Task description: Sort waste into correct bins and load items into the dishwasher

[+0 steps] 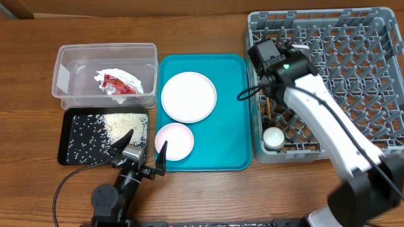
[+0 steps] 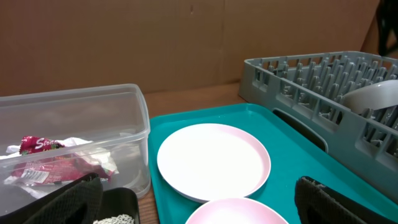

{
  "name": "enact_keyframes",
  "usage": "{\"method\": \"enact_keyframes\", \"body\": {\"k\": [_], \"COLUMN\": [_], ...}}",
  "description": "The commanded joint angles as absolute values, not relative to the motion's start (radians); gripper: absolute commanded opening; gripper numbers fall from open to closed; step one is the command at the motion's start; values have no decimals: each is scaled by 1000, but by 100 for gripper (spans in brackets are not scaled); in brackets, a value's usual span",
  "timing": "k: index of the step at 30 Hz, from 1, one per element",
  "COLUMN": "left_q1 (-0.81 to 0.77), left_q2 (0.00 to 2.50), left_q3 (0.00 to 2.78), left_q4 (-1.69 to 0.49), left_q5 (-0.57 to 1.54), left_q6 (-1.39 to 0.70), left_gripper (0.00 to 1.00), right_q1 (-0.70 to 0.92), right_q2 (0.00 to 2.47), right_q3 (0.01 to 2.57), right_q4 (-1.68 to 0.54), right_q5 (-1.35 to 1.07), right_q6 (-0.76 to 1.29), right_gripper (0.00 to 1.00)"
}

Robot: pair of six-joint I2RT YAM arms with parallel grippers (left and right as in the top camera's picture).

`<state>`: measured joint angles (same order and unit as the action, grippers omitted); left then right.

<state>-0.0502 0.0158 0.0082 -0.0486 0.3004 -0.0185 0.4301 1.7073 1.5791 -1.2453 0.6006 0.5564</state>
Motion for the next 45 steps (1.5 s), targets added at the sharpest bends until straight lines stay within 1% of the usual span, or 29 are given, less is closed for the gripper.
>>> {"method": "enact_keyframes", "body": {"k": [1,4,7,14,19,22,24,25,27,28,32,37,40,45], "left_q1": [-44,-44,-44,-44,-44,-44,-44,-44,-44,-44,-44,-44,-44,-44], "left_q2": [6,6,6,6,6,6,6,6,6,6,6,6,6,6], "left_q3": [5,5,5,5,5,5,5,5,5,5,5,5,5,5], "left_q4": [-48,-48,-48,-48,-48,-48,-48,-49,-48,-48,-48,-48,-48,-48], "left_q5": [305,304,304,304,304,304,304,304,304,304,304,304,304,304], "left_q6": [-6,-7,-6,-7,-6,-7,-6,-7,-6,-6,-7,-7,-6,-7], "left_gripper": [100,100,100,100,100,100,100,100,100,100,100,100,100,100], "right_q1": [474,512,565,748,820,840,842,842,840,835,799,726,682,596], "right_q2": [1650,1657,1677,1779,1860,1898,1922,1931,1942,1942,1902,1752,1641,1502], "right_q3": [1608,1582,1528,1349,1292,1279,1278,1277,1275,1275,1305,1373,1396,1396], "right_q4": [-1212,-1158,-1091,-904,-762,-719,-720,-720,-730,-744,-815,-920,-928,-937], "right_q5": [256,-37,-212,-232,-207,-165,-146,-142,-135,-123,-38,197,399,864], "right_q6": [471,448,450,606,623,638,654,657,659,661,659,653,604,572], "right_gripper": [55,54,52,51,48,35,21,16,7,4,4,4,4,4]}}
